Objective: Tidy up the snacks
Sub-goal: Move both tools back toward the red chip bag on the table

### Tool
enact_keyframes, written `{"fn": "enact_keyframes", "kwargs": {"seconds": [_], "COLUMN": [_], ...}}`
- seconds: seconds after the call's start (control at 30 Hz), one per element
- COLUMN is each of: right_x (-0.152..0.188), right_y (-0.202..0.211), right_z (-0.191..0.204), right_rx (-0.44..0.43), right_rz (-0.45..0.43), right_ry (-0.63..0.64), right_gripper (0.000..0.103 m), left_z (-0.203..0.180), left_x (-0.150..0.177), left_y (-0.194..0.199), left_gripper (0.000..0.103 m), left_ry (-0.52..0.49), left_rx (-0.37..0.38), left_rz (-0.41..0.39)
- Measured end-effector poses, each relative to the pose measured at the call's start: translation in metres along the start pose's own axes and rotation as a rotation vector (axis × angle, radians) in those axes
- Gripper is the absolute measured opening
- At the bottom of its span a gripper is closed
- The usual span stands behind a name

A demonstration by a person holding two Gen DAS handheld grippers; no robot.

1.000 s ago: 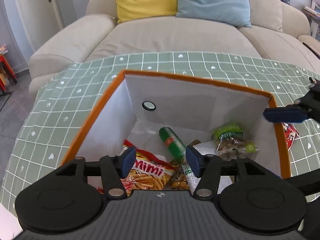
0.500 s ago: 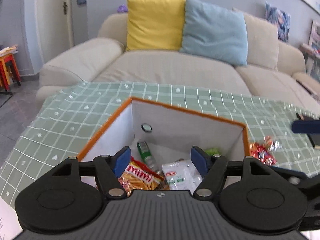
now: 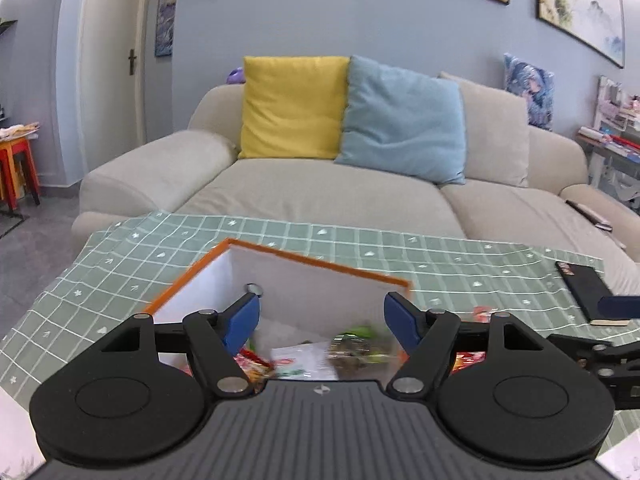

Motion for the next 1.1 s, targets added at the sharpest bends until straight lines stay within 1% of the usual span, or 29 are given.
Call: {"fn": "enact_keyframes", "kwargs": {"seconds": [0.1,0.23,0.4,0.53,0.63,0.73,0.83,0.97,1.03,1.1], "right_x": [0.015,0.033,0.056,0.074,0.085,0.094,0.099,0.1,0.097,0.096], "right_y": [0.007,0.015,0.018,0.011,0.003,-0.005,-0.014,-0.026,-0.032,-0.039], "right_z": [-0.012,-0.024,-0.035,-0.043,-0.049,-0.055,-0.062,-0.069,-0.069,-0.068], "right_rx": [0.015,0.032,0.054,0.067,0.077,0.081,0.091,0.081,0.069,0.068], "right_rz": [0.007,0.022,0.039,0.056,0.094,0.112,0.127,0.133,0.13,0.132], "right_ry": [-0.053,-0.097,-0.141,-0.179,-0.205,-0.232,-0.276,-0.324,-0.321,-0.3], "right_gripper": [0.088,0.088,0.09,0.09,0.09,0.09,0.089,0.088,0.088,0.088], "left_z": [-0.023,-0.047,-0.067,-0.08,-0.084,-0.089,-0.095,-0.103,-0.107,-0.109], "left_x": [0.012,0.032,0.057,0.076,0.086,0.094,0.101,0.111,0.115,0.119], "left_y": [0.009,0.014,0.009,0.003,-0.006,-0.015,-0.026,-0.044,-0.054,-0.065], "left_gripper": [0.084,0.084,0.084,0.083,0.083,0.083,0.083,0.083,0.083,0.083], "left_ry": [-0.022,-0.059,-0.101,-0.133,-0.142,-0.152,-0.198,-0.295,-0.339,-0.354], "left_rx": [0.037,0.081,0.088,0.088,0.079,0.068,0.059,0.035,0.023,0.013], "left_rz": [0.01,0.045,0.088,0.112,0.134,0.149,0.144,0.147,0.152,0.166]}}
Point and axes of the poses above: each gripper's, at about its wrist camera, not at the fingertips, and y roughly against the way its jaws point, z to its left, x to its underside, the point moved 4 cm from there along -y, roughly the way its jaws point, and after that the axes turned 14 degrees about y, right-handed, at the moved point
